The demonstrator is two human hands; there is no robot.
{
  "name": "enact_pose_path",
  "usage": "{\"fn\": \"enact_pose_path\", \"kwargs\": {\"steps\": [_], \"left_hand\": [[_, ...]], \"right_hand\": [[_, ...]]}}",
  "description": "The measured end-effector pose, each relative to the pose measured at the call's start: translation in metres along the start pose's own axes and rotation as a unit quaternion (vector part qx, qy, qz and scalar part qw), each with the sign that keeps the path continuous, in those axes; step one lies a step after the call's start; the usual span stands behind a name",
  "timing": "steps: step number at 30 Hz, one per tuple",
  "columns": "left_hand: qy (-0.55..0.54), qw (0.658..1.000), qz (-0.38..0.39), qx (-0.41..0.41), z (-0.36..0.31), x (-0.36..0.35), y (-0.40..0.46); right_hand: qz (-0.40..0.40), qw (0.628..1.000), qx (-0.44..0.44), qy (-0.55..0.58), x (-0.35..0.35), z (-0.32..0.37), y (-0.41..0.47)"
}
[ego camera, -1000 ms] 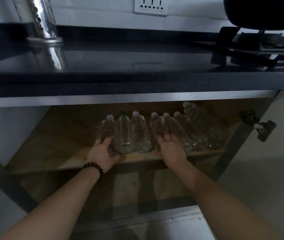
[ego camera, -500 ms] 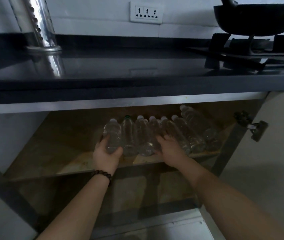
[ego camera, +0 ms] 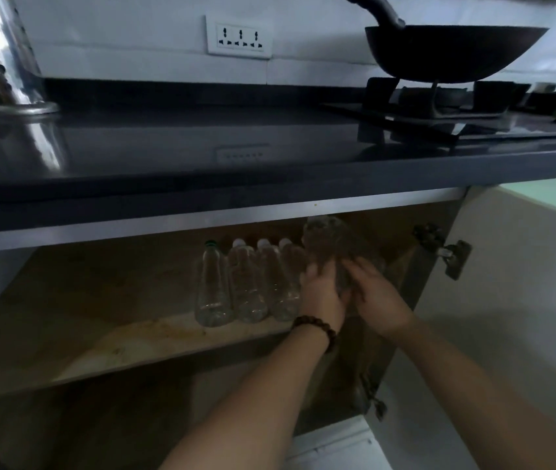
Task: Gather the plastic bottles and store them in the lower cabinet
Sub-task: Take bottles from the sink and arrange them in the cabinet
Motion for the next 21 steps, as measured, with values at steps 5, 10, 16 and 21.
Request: {"fn": "enact_pose_path", "kwargs": {"steps": [5, 10, 16, 21], "left_hand": [[-0.022, 0.988, 0.145, -0.045, -0.009, 0.003, 0.025], [0.034, 0.998, 0.035, 0.041, 0.054, 0.07, 0.001], [0.071, 0.96, 0.022, 0.271, 0.156, 0.112, -0.046], [-0.092, 0.964, -0.095, 0.23, 0.151, 0.117, -0.051]], "right_hand": [[0.007, 1.0, 0.021, 0.011, 0.01, -0.007, -0.001], [-0.007, 0.999, 0.027, -0.045, 0.0, 0.001, 0.004], [-0.04, 0.994, 0.021, -0.097, -0.007, 0.003, 0.012], [-0.068, 0.985, 0.013, -0.158, -0.01, 0.003, 0.012]]}}
Point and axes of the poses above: each hand's wrist, its own y-axis towards the middle knuckle, its own x-axis out of the back of the hand, z = x × y, the point moved 6 cm from there along y, towards the middle knuckle, and after that the axes turned 12 degrees about z, right-handed, at the moved point
